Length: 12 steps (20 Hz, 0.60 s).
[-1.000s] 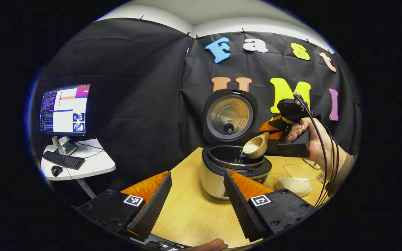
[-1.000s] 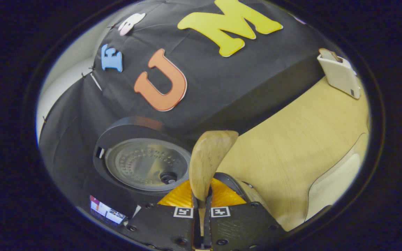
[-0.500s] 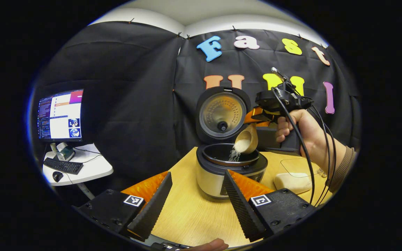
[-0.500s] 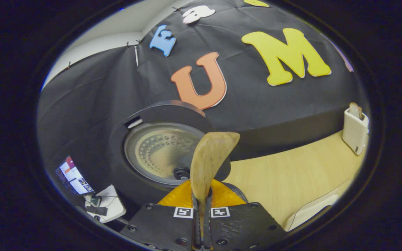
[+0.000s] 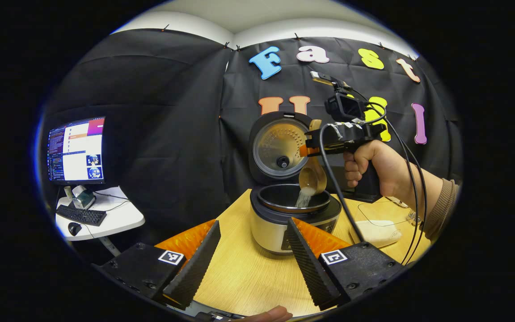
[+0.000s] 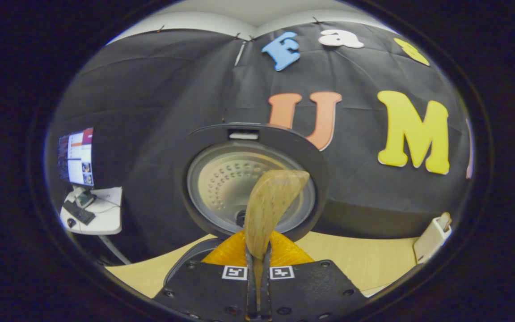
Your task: Close the left gripper, press the button to open the rice cooker; take a wooden spoon from the chopstick holder with the right hand, scoop a spoonful of rice and pour it into the rice cooker, then put the wooden spoon back into the chopstick holder.
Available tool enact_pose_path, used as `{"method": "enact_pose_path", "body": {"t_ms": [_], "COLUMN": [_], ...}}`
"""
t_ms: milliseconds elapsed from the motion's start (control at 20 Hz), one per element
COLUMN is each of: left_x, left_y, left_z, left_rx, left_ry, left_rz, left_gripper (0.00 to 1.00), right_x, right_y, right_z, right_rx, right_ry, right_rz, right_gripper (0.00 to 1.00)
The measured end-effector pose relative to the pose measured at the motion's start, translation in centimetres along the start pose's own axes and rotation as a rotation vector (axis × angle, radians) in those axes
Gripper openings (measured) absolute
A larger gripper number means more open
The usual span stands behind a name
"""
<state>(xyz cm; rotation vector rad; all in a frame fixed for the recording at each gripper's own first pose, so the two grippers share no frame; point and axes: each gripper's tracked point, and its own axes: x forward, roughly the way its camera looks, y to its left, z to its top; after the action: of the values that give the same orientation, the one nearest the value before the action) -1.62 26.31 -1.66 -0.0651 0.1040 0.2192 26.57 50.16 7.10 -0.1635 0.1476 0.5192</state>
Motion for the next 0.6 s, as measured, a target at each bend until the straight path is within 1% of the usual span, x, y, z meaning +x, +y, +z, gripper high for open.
{"method": "enact_pose_path", "body": {"t_ms": [100, 250, 350, 400, 600], "left_x": [0.0, 0.0, -0.2, -0.2, -0.4], "left_y": [-0.2, -0.1, -0.4, -0.5, -0.6], "left_z": [-0.1, 0.0, 0.1, 0.2, 0.3], "left_rx": [0.008, 0.022, 0.029, 0.031, 0.043], "left_ry": [0.001, 0.003, -0.002, -0.004, -0.007], "left_rz": [-0.001, 0.003, 0.004, 0.003, 0.009], "left_gripper": [0.95, 0.95, 0.95, 0.95, 0.95], "right_x": [-0.2, -0.2, -0.2, -0.3, -1.0], "right_y": [0.7, 1.4, 1.4, 1.6, 2.2], "right_z": [0.0, 0.1, -0.2, -0.1, 0.5], "right_rx": [-0.088, -0.251, -0.330, -0.346, -0.338], "right_ry": [-0.011, -0.024, -0.024, -0.031, -0.051], "right_rz": [-0.001, -0.027, -0.042, -0.045, -0.054], "right_gripper": [0.04, 0.04, 0.04, 0.04, 0.04]}}
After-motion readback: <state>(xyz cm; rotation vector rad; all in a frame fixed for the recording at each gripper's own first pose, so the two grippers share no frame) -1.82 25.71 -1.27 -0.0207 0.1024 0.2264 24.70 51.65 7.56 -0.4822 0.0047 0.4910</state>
